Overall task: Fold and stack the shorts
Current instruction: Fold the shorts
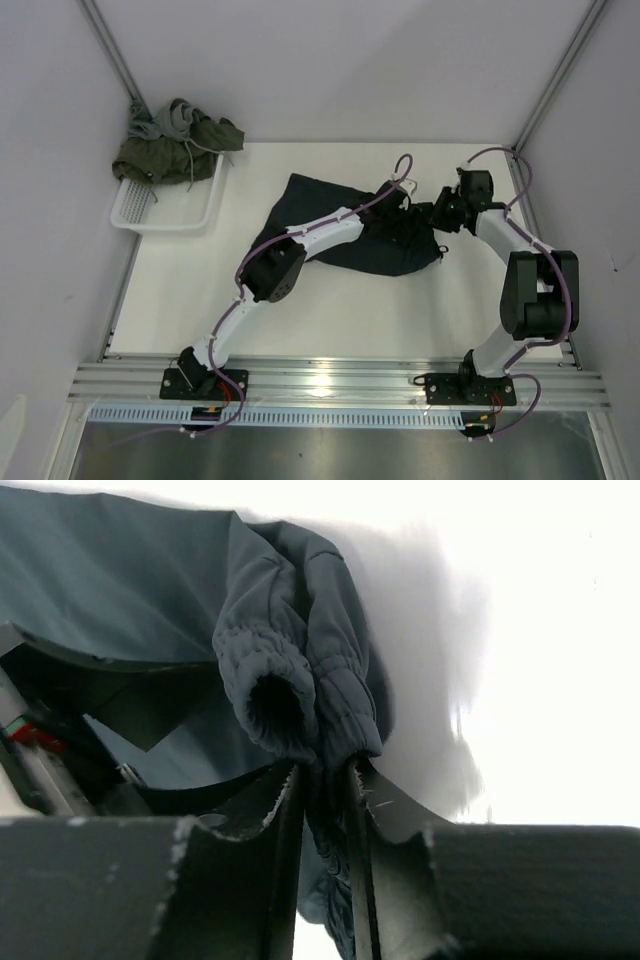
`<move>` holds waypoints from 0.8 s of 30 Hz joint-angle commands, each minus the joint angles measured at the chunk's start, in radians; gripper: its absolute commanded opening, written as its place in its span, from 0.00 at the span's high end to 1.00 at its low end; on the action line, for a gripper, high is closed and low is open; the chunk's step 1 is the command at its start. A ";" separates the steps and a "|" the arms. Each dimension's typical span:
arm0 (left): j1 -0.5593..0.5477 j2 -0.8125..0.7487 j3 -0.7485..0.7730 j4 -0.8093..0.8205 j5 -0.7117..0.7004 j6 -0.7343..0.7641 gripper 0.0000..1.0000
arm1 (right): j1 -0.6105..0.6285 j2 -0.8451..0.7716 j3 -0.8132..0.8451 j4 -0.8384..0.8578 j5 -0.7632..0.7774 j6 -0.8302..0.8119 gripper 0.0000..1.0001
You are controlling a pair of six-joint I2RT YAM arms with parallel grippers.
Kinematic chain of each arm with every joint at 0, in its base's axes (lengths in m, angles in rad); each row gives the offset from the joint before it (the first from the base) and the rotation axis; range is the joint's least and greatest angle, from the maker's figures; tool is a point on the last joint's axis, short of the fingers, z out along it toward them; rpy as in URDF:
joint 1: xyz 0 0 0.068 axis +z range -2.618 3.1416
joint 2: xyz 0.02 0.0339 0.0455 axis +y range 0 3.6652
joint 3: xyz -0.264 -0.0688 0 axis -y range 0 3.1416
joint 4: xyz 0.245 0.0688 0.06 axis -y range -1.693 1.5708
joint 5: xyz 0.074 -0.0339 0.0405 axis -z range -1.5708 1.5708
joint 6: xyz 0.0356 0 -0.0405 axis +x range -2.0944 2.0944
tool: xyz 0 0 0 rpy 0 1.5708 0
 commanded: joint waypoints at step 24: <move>-0.007 -0.120 -0.179 0.022 0.001 -0.016 0.10 | -0.282 0.029 -0.326 0.516 -0.421 0.159 0.06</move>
